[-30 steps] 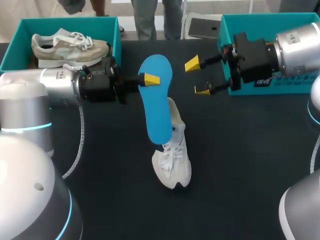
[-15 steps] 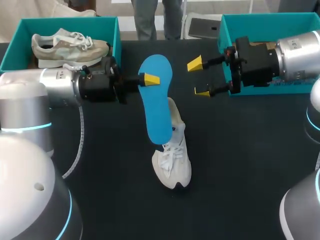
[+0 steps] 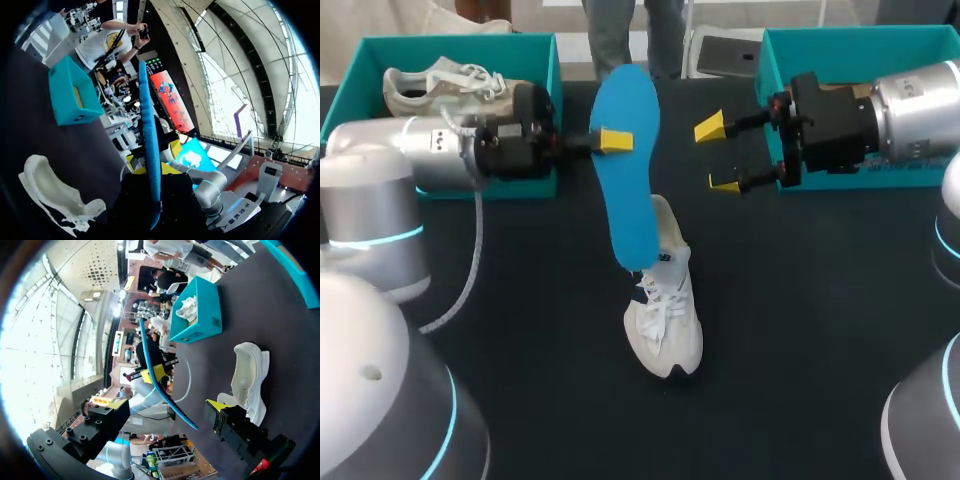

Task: Take the shoe out of the shoebox, open the shoe tongue, remove and reinsert the insole, then place the shoe into the shoebox

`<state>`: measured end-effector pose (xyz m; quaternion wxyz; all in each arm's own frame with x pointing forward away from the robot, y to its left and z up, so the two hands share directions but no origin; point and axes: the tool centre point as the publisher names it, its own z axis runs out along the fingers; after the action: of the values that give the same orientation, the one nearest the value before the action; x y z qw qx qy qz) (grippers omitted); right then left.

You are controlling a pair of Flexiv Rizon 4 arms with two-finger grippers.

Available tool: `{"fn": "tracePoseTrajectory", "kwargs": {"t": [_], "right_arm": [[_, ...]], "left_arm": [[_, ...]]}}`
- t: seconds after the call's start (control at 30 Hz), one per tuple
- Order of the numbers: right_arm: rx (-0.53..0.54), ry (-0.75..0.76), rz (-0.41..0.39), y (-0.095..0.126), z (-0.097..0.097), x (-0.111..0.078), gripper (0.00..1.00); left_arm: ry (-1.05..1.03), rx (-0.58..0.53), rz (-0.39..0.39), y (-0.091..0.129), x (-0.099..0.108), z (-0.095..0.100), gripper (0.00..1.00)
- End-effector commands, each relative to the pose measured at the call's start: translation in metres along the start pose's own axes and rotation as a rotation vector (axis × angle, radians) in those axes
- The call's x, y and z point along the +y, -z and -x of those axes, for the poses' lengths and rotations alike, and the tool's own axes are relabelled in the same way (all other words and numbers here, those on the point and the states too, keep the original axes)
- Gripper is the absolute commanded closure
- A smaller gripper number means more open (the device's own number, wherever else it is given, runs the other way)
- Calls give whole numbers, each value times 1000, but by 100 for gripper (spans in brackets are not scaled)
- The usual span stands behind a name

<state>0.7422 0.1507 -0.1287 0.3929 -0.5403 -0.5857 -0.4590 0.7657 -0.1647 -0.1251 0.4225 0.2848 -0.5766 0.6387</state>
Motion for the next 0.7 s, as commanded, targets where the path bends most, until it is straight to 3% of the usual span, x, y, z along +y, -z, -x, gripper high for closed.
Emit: {"fn": "tracePoseTrajectory", "kwargs": {"t": [0.03, 0.43, 0.7], "right_arm": [[-3, -1, 1, -3, -1, 1, 0], [-3, -1, 1, -3, -1, 1, 0], [-3, -1, 1, -3, -1, 1, 0]], "left_arm": [[-405, 52, 4, -1, -10, -3, 100], [-978, 7, -6, -1, -24, -18, 100], [-1500, -7, 135, 3, -33, -22, 100]]}}
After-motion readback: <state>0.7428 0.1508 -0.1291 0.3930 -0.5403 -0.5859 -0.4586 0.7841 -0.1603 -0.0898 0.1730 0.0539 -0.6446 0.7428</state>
